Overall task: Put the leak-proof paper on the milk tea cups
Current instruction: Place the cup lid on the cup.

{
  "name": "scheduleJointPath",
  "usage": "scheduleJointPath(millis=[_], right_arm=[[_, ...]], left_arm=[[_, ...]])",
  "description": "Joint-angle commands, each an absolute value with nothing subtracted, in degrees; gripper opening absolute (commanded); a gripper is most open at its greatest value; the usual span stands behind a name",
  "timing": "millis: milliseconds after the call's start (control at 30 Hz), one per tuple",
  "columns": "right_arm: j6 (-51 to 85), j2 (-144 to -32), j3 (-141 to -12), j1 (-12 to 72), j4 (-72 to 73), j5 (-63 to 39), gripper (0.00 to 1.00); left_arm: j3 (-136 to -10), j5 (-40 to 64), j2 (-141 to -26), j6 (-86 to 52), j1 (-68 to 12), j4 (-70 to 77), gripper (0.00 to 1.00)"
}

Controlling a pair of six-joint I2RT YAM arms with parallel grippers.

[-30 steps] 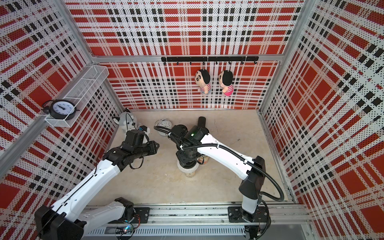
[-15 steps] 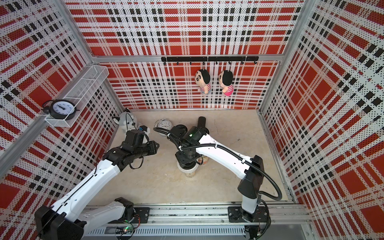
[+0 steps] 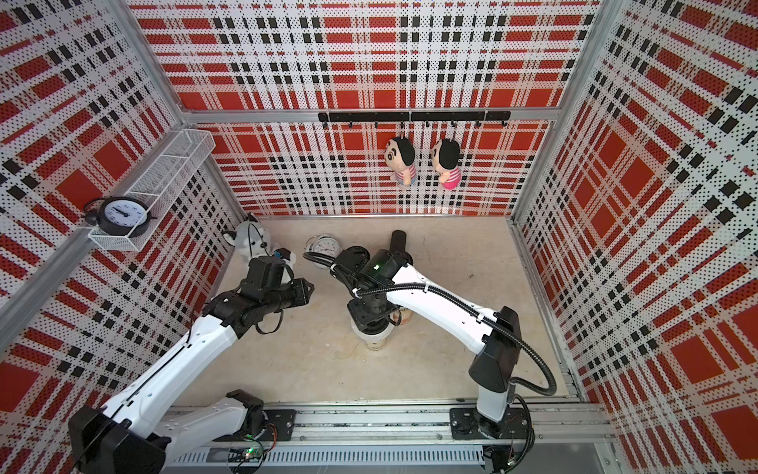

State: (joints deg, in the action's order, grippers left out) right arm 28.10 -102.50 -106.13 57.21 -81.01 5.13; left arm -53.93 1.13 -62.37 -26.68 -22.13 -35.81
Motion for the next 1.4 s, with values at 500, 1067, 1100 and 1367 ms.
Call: scheduleJointPath(millis=[500,1067,1100,1367], right_arm=[[28.62,-103.40,-108.72,57.64,-82.02,5.86,0.80],[29.74,-101.01,-111.74,57.62,-80.52,6.10,0.89],[30.20,-100.21,-111.71,57.63,-79.95,6.15,0.89],[36.64,-89.68,-103.75,55.35,-76.30,11.50,0.89]], left_arm=[[-53.17,1.65,-61.39,-25.77,-21.53,-36.39,0.29],[-55.47,3.10,-60.93,-25.24,-21.82,-38.69,0.29],[-56.23,3.11,-60.91,-24.99,-22.33,-39.27,0.29],[-64.15,-1.17,-63.64,-26.13,-37.88,-43.85,0.33]])
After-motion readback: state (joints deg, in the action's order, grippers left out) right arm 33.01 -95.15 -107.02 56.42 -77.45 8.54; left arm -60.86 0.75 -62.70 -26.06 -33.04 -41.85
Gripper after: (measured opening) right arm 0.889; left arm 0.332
